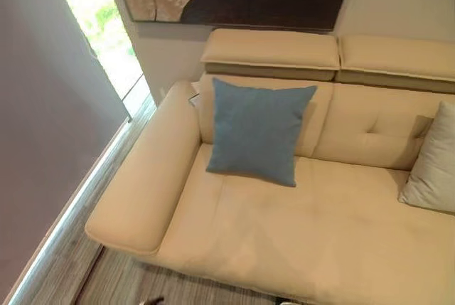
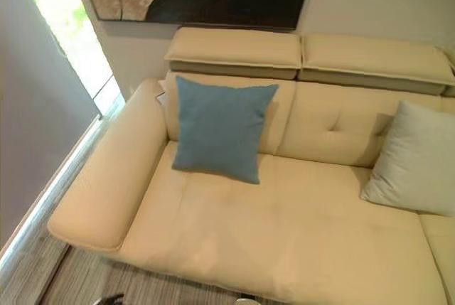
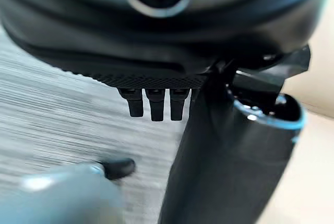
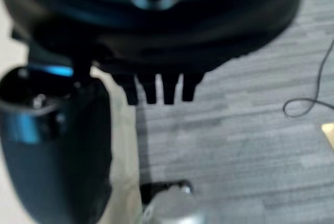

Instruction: Pick up all the scattered cushions and arrange them neatly on the sofa.

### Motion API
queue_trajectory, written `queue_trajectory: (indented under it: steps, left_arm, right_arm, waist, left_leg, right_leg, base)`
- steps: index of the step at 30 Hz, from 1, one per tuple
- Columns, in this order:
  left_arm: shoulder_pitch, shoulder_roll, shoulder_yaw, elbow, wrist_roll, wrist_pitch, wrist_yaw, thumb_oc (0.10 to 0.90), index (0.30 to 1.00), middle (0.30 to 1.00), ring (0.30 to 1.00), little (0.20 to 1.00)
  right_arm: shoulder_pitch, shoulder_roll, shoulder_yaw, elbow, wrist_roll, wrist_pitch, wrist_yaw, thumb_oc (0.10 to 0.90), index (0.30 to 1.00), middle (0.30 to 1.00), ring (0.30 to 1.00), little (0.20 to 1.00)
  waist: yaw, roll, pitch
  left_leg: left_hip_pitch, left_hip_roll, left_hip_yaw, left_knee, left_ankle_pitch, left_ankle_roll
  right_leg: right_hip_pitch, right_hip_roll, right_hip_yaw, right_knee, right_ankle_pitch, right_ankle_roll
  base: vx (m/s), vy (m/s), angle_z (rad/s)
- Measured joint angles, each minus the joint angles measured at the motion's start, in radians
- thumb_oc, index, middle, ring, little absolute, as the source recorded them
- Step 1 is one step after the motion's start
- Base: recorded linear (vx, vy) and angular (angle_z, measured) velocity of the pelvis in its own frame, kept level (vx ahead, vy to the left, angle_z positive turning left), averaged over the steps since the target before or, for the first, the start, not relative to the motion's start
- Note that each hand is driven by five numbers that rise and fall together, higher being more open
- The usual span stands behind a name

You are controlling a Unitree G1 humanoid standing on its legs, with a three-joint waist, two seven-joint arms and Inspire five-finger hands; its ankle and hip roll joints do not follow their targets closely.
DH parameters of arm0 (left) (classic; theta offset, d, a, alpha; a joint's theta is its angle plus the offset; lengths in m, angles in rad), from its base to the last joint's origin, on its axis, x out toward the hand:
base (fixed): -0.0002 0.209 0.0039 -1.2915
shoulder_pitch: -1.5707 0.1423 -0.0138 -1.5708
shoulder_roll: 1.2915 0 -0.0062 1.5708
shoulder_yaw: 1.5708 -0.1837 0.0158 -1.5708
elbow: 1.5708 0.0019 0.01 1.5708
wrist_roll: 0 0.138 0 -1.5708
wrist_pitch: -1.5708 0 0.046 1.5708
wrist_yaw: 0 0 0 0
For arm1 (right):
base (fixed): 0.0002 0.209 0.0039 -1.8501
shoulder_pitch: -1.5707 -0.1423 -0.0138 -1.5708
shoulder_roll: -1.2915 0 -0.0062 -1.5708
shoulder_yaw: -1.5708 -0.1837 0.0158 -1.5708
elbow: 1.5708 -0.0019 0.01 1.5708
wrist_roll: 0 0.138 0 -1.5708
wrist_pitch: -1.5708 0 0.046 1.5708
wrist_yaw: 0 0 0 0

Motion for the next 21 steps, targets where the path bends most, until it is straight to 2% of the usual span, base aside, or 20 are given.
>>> queue_trajectory:
  steps: [1, 2, 3, 4, 5, 7, 8, 9, 10, 12, 13, 14, 17, 21]
  left_arm:
    - [-0.009, -0.002, -0.022, 0.0, 0.027, -0.002, 0.0, 0.8, 0.9, 0.9, 0.9, 0.9]
    - [-0.023, -0.003, -0.024, 0.001, 0.044, -0.001, 0.0, 0.8, 0.9, 0.9, 0.9, 0.9]
    - [-0.034, -0.002, -0.021, 0.01, 0.068, 0.001, 0.003, 0.8, 0.9, 0.9, 0.9, 0.9]
    - [-0.033, 0.006, -0.015, 0.011, 0.083, 0.0, 0.004, 0.8, 0.9, 0.9, 0.9, 0.9]
    - [-0.035, 0.015, -0.015, 0.009, 0.1, -0.002, 0.005, 0.8, 0.9, 0.9, 0.9, 0.9]
    - [-0.034, 0.045, -0.011, 0.006, 0.147, -0.004, 0.021, 0.8, 0.9, 0.9, 0.9, 0.9]
    - [-0.027, 0.061, -0.008, 0.011, 0.147, -0.003, 0.03, 0.8, 0.9, 0.9, 0.9, 0.9]
    - [-0.017, 0.08, 0.012, 0.01, 0.147, -0.002, 0.027, 0.8, 0.9, 0.9, 0.9, 0.9]
    - [-0.003, 0.091, 0.025, 0.009, 0.145, -0.001, 0.029, 0.8, 0.9, 0.9, 0.9, 0.9]
    - [0.03, 0.115, 0.055, 0.013, 0.144, 0.003, 0.029, 0.8, 0.9, 0.9, 0.9, 0.9]
    - [0.036, 0.114, 0.056, 0.016, 0.143, 0.004, 0.029, 0.8, 0.9, 0.9, 0.9, 0.9]
    - [0.058, 0.106, 0.076, 0.02, 0.124, 0.006, 0.029, 0.8, 0.9, 0.9, 0.9, 0.9]
    - [0.084, 0.072, 0.141, 0.05, 0.078, 0.009, 0.029, 0.8, 0.9, 0.9, 0.9, 0.9]
    - [0.094, 0.026, 0.165, 0.059, 0.005, 0.021, 0.03, 0.8, 0.9, 0.9, 0.9, 0.9]
  right_arm:
    - [-0.004, 0.001, 0.001, -0.002, 0.0, 0.0, -0.001, 0.8, 0.9, 0.9, 0.9, 0.9]
    - [-0.005, 0.003, 0.003, -0.003, -0.004, 0.001, -0.001, 0.8, 0.9, 0.9, 0.9, 0.9]
    - [-0.009, 0.003, 0.017, -0.005, -0.016, 0.01, -0.009, 0.8, 0.9, 0.9, 0.9, 0.9]
    - [-0.001, 0.003, 0.04, 0.005, -0.056, 0.017, -0.012, 0.8, 0.9, 0.9, 0.9, 0.9]
    - [-0.001, 0.001, 0.064, 0.011, -0.088, 0.019, -0.013, 0.8, 0.9, 0.9, 0.9, 0.9]
    - [0.006, -0.001, 0.069, 0.014, -0.142, 0.021, -0.01, 0.8, 0.9, 0.9, 0.9, 0.9]
    - [0.008, 0.001, 0.07, 0.015, -0.147, 0.026, -0.009, 0.8, 0.9, 0.9, 0.9, 0.9]
    - [0.014, 0.004, 0.07, 0.017, -0.145, 0.027, -0.006, 0.8, 0.9, 0.9, 0.9, 0.9]
    - [0.014, 0.004, 0.068, 0.039, -0.141, 0.024, -0.005, 0.8, 0.9, 0.9, 0.9, 0.9]
    - [0.024, 0.009, 0.067, 0.054, -0.129, 0.03, 0.003, 0.8, 0.9, 0.9, 0.9, 0.9]
    - [0.028, 0.007, 0.067, 0.053, -0.127, 0.03, 0.003, 0.8, 0.9, 0.9, 0.9, 0.9]
    - [0.028, 0.004, 0.057, 0.053, -0.121, 0.028, 0.002, 0.8, 0.9, 0.9, 0.9, 0.9]
    - [0.016, -0.001, 0.046, 0.05, -0.1, 0.027, 0.0, 0.8, 0.9, 0.9, 0.9, 0.9]
    - [0.001, -0.021, 0.046, 0.039, -0.082, 0.02, -0.001, 0.8, 0.9, 0.9, 0.9, 0.9]
  waist:
    - [0.0, -0.003, 0.008]
    - [0.002, -0.024, 0.014]
    - [0.005, -0.015, 0.039]
    - [0.007, -0.013, 0.041]
    - [0.012, -0.015, 0.044]
    - [0.032, 0.006, 0.066]
    - [0.036, 0.014, 0.07]
    - [0.039, 0.014, 0.07]
    - [0.046, 0.023, 0.073]
    - [0.081, 0.033, 0.061]
    - [0.089, 0.037, 0.059]
    - [0.1, 0.043, 0.046]
    - [0.12, 0.04, 0.015]
    - [0.119, 0.036, -0.029]
  left_leg:
    - [-0.015, -0.013, 0.001, 0.022, -0.01, 0.016]
    - [-0.03, -0.032, 0.004, 0.048, -0.013, 0.021]
    - [-0.035, -0.043, 0.001, 0.061, -0.02, 0.033]
    - [-0.045, -0.047, 0.007, 0.078, -0.013, 0.032]
    - [-0.054, -0.052, 0.012, 0.099, -0.018, 0.036]
    - [-0.062, -0.033, 0.025, 0.128, -0.042, 0.052]
    - [-0.065, -0.03, 0.03, 0.132, -0.048, 0.044]
    - [-0.067, -0.021, 0.031, 0.135, -0.045, 0.048]
    - [-0.068, -0.002, 0.045, 0.137, -0.045, 0.041]
    - [-0.058, 0.037, 0.066, 0.128, -0.043, 0.017]
    - [-0.055, 0.046, 0.067, 0.124, -0.043, 0.018]
    - [-0.039, 0.072, 0.084, 0.093, -0.027, -0.004]
    - [-0.002, 0.103, 0.115, 0.052, -0.009, -0.023]
    - [0.051, 0.117, 0.125, 0.02, -0.008, -0.024]
  right_leg:
    - [0.006, -0.011, 0.005, -0.019, 0.026, 0.016]
    - [0.009, -0.028, 0.001, -0.029, 0.05, 0.018]
    - [0.007, -0.036, 0.002, -0.021, 0.066, 0.025]
    - [0.008, -0.034, -0.008, -0.028, 0.089, 0.006]
    - [0.01, -0.03, -0.012, -0.034, 0.107, 0.005]
    - [0.006, -0.011, 0.003, -0.042, 0.127, -0.017]
    - [0.004, -0.005, 0.002, -0.04, 0.113, -0.004]
    - [0.009, 0.02, 0.013, -0.029, 0.063, 0.017]
    - [0.0, 0.045, 0.031, -0.019, 0.034, 0.014]
    - [-0.016, 0.087, 0.023, -0.027, 0.031, -0.018]
    - [-0.016, 0.099, 0.027, -0.038, 0.034, -0.023]
    - [-0.007, 0.125, 0.027, -0.079, 0.054, -0.043]
    - [0.015, 0.164, 0.045, -0.121, 0.084, -0.065]
    - [0.067, 0.176, 0.044, -0.156, 0.084, -0.068]
  base:
    - [-0.37, 0.164, 0.09]
    - [-0.49, 0.201, 0.06]
    - [-0.44, 0.184, 0.1]
    - [-0.31, 0.133, 0.04]
    - [-0.17, 0.08, -0.17]
    - [-0.16, 0.075, -0.29]
    - [-0.17, 0.068, -0.14]
    - [-0.19, 0.039, -0.15]
    - [-0.19, -0.006, -0.25]
    - [-0.13, -0.086, -0.33]
    - [-0.05, -0.097, -0.37]
    - [-0.01, -0.103, -0.42]
    - [0.0, -0.112, -0.36]
    - [0.01, -0.05, -0.06]
